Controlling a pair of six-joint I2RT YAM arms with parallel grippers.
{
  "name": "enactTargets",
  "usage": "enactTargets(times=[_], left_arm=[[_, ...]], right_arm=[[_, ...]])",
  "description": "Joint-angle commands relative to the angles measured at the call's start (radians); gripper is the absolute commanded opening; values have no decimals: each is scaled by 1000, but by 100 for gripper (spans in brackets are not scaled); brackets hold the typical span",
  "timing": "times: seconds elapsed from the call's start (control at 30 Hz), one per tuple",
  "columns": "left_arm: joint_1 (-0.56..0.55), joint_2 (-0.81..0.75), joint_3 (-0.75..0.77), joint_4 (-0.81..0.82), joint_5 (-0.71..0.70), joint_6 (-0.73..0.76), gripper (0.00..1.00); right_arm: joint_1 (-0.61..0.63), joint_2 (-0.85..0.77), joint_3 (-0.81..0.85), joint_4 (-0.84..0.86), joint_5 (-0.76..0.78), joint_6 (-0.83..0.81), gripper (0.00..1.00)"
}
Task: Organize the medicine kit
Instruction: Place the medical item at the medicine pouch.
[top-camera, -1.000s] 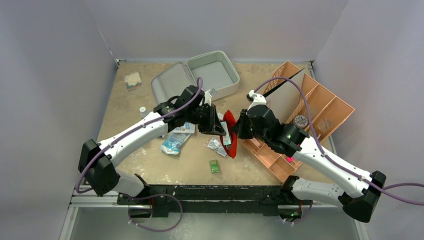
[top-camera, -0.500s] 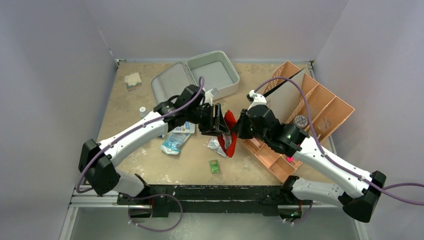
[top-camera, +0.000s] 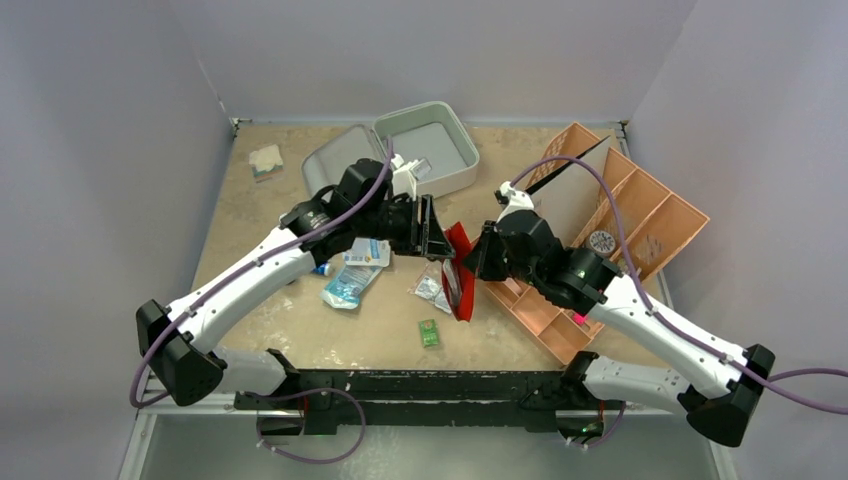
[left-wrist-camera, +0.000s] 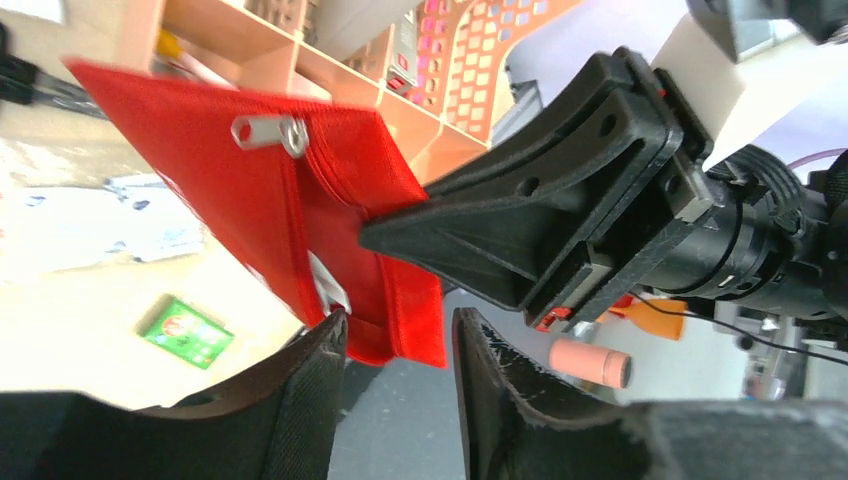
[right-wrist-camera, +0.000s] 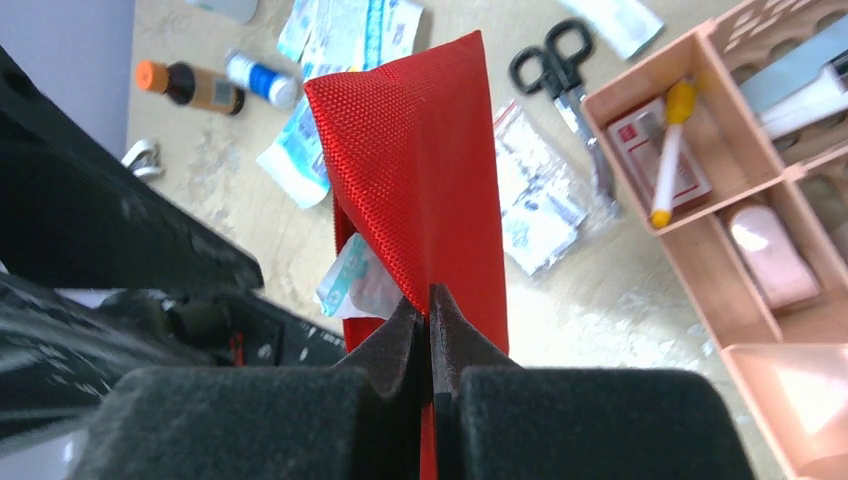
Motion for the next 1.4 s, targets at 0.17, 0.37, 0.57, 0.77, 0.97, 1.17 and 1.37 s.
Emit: enactTargets(times=[0.17,0.37,0.57,0.77,0.97,1.17,1.37], left_arm=[[-3,-64,185,-164,-114,253,44],[-3,-42,146,-177,-17,301,55],[-3,33,114,-110,63,278,57],[-3,89,153,-274,-107,299,39],[-4,59,146,-284,-133,279,15],[-3,57,135,-211,21,197,13],[-4,51,117,-177,59,180,25]], right_arm=[[2,-63,149,-164,-161,81,0],[2,-90,144,-139,-190,101,0],[2,-62,140,-126,-209,102,0],[2,-72,124,-172,-184,96,0],[1,-46,83,-155,-179,83,0],[1,-12,69,-122,-193,78,0],[2,-8,62,-111,-186,73,0]])
